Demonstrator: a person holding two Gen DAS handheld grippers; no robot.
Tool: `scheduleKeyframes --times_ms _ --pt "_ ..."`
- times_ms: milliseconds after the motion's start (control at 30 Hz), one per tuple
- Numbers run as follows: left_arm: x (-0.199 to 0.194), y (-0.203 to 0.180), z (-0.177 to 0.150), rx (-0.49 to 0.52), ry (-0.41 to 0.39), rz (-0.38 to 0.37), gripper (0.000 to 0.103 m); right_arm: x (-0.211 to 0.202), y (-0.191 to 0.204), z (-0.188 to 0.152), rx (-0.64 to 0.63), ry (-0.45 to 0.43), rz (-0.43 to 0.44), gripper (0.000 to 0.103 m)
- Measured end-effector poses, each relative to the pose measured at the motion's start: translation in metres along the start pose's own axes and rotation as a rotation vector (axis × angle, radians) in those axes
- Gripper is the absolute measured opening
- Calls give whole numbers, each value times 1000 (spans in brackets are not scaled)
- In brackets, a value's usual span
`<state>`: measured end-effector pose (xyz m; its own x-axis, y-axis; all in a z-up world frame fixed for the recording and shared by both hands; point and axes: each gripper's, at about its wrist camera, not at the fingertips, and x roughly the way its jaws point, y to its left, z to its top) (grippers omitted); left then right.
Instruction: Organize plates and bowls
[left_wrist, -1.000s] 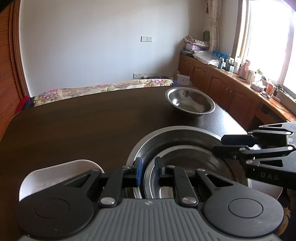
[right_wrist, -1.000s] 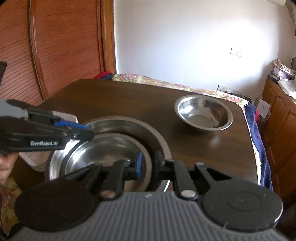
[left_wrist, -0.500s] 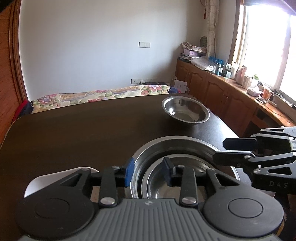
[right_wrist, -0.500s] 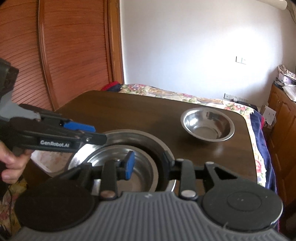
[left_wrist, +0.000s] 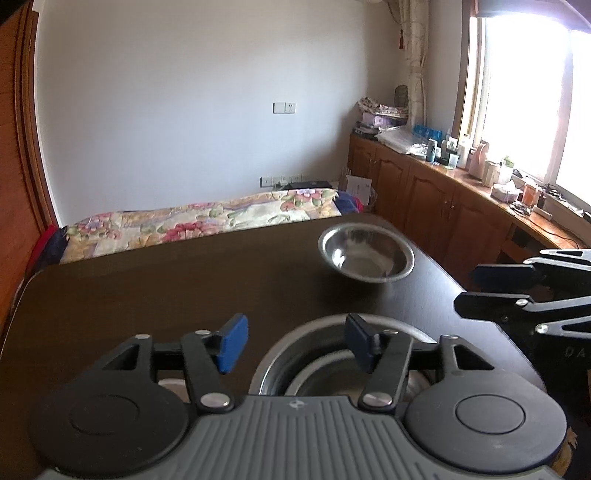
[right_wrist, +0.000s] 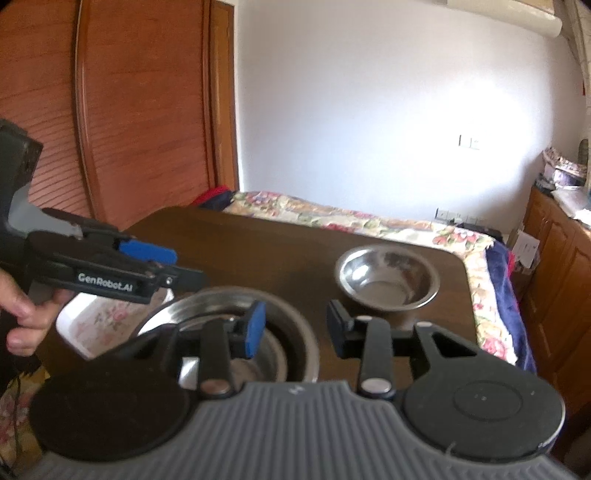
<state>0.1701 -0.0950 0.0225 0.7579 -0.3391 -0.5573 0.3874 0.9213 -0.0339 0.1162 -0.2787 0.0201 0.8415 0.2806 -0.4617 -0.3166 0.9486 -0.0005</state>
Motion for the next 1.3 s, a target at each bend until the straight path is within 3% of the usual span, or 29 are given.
scheduleKeyframes --times_ms 133,267,533,900,1100,1300 --pt "6 -5 11 15 -14 -1 77 -3 -14 6 -11 -39 -42 51" --pt "17 -9 20 29 -15 -3 82 1 -30 10 -9 -52 -66 54" --pt "43 -17 34 45 -5 -15 91 21 -61 14 12 -65 -64 95" --pt "85 -13 68 62 57 -20 89 63 -100 24 68 -12 -50 96" --pt "111 -17 84 101 111 -30 74 81 -117 27 106 11 -31 95" --pt "140 -25 98 134 159 -43 66 96 -129 21 151 41 -9 94"
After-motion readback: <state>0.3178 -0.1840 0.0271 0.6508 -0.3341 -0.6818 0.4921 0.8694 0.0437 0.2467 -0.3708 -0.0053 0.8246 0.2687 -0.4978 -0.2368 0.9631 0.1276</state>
